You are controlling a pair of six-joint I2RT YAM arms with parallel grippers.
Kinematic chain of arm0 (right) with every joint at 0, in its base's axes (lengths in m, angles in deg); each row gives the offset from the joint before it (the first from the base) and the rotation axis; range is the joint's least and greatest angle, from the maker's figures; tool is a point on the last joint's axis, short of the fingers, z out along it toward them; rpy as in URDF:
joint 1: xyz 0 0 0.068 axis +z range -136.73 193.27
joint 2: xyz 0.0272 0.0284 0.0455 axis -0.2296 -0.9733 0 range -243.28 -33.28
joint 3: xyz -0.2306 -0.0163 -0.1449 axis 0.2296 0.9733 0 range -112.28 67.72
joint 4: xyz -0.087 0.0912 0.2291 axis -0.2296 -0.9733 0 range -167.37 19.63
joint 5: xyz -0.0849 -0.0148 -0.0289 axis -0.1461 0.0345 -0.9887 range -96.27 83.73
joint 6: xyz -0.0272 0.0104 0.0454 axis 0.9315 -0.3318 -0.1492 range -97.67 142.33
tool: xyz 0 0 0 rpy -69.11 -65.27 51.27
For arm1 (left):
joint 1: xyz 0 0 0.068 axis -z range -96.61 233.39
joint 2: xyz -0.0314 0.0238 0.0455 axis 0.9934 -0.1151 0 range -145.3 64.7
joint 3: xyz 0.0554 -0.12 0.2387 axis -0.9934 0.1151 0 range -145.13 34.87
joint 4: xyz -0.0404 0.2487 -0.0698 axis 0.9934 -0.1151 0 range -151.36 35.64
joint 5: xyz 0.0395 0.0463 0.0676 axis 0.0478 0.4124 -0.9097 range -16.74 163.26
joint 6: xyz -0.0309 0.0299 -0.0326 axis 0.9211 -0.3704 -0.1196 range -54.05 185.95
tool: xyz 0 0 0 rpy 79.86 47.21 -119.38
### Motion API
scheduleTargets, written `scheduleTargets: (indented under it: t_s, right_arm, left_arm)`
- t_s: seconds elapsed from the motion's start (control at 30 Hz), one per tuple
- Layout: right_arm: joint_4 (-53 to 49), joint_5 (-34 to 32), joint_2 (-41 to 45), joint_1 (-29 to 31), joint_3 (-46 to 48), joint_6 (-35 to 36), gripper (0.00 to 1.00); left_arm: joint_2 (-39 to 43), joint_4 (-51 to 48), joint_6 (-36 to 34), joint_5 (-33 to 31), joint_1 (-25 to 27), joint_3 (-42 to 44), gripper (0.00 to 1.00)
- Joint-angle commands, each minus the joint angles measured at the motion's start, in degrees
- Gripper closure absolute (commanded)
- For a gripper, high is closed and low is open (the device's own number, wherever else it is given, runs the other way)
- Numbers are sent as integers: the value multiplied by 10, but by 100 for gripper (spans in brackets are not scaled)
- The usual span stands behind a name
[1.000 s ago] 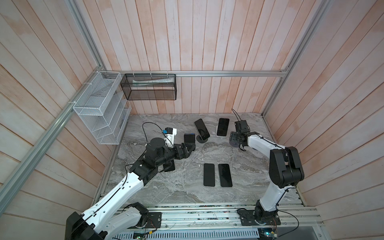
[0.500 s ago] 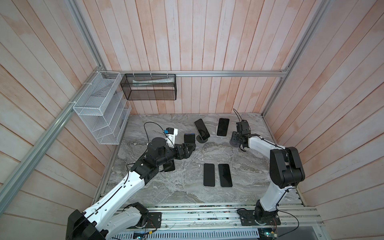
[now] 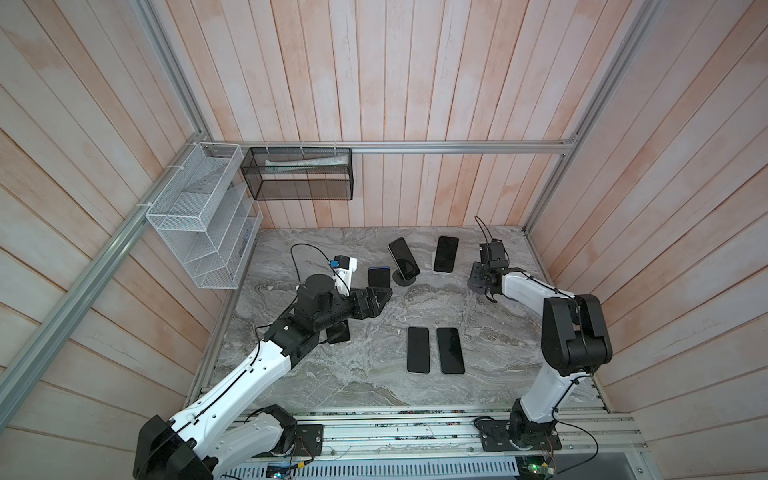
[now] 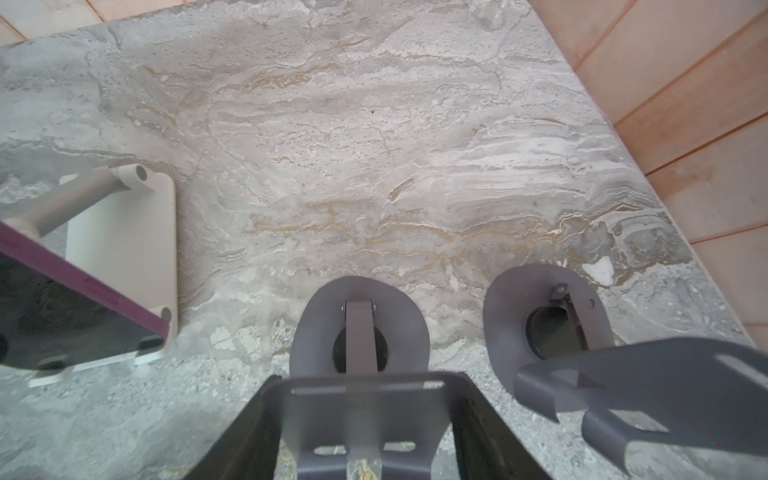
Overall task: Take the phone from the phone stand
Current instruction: 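Move the right gripper toward the purple-framed phone on the white stand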
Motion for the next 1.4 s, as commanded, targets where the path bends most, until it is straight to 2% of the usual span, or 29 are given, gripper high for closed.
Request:
scheduleTargets:
  t_s: [0.0,0.23,0.5,0.6,0.77,0.87,0.97,1.17,1.37]
  right_arm:
    - [-6,-20,-8,-7,-33,3,41]
    - [-27,-40,-33,-24,-71,11,41]
    - [-51,-28,-69,-31,-97,27,41]
    - [-54,-28,-79,-31,-101,32,37]
    - [-75,-33,-84,-34,-106,26,25]
    - [-90,-38,-69,-34,-109,20,15]
    - [-104,-43,-46,-31,-116,17,10]
    - [-134,-87,9,-1,-132,33,9]
    - [-119,-120,69,77,-128,54,9]
  left_arm:
    - [4,-8,-20,-18,-1,-19,0]
    - [15,12,-13,-10,-2,9,0]
    - [37,34,-10,-11,-5,56,0]
    - [39,38,-13,-8,-5,61,0]
    - [60,57,1,5,-6,92,0]
    - [82,52,-1,-4,-5,106,0]
    - [103,49,5,-13,-5,117,0]
    - [153,55,39,-35,-5,160,0]
    - [209,59,58,-76,-5,205,0]
